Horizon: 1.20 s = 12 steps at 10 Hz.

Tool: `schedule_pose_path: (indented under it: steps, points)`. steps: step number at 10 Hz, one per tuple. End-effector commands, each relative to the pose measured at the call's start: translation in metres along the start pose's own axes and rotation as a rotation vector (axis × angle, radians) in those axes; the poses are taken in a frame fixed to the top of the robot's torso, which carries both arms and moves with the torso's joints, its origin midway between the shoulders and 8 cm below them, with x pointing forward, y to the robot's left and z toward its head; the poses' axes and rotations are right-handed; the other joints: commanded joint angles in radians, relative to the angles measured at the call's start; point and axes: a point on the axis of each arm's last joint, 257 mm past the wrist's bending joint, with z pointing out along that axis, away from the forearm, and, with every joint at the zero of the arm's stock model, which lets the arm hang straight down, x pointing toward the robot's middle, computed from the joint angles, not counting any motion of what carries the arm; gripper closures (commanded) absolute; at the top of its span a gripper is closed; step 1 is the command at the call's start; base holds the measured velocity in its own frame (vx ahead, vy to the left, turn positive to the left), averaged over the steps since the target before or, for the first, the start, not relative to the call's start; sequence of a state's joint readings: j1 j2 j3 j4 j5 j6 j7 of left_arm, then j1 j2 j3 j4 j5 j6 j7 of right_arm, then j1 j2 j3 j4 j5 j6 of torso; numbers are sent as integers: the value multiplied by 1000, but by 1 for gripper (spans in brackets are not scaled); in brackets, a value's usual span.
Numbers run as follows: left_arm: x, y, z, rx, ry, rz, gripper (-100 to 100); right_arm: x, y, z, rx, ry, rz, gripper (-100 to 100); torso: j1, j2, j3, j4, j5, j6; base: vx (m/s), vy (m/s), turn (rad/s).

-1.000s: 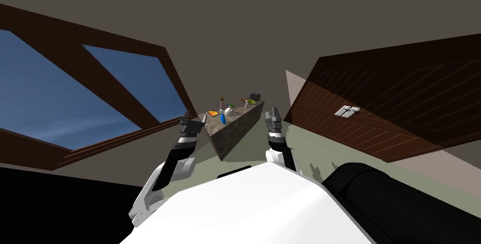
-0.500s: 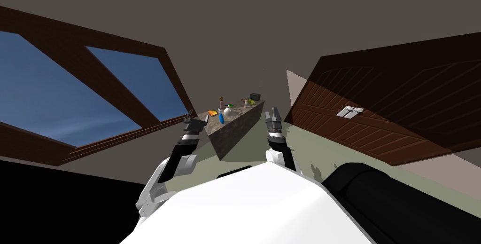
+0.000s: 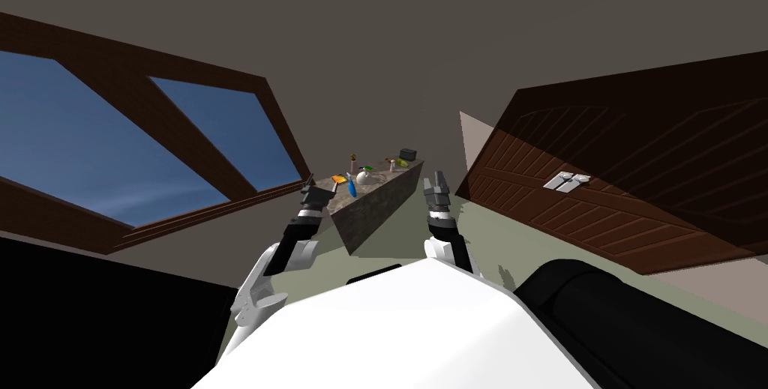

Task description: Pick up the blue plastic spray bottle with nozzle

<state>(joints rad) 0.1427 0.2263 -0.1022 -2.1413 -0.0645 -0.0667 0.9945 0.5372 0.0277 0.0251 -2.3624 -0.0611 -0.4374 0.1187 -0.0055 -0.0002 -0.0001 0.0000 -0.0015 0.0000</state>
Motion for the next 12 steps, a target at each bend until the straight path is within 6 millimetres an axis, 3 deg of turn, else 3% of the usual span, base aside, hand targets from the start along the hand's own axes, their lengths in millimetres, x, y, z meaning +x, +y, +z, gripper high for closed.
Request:
schedule_pose_path:
  steps: [1,2,4,5,12]
  points:
    - [-1,1,1,-4,-3,-36,-100,0,0,0,0,0,0,0,0,0,0,0,0,0,-9,-42,-3]
    - [-7,12,9,-32,-25,-60,-100,0,0,0,0,0,0,0,2,0,0,0,0,0,2,-71,89]
    - [-7,12,9,-32,-25,-103,-100,0,0,0,0,0,0,0,0,-1,0,0,0,0,-3,-62,20]
    - [-14,22,17,-59,-50,-127,-100,0,0,0,0,0,0,0,2,0,0,0,0,0,-9,-69,83]
    - [-31,43,31,-104,-117,-285,-100,0,0,0,0,0,0,0,0,-2,-1,0,0,0,1,-73,47]
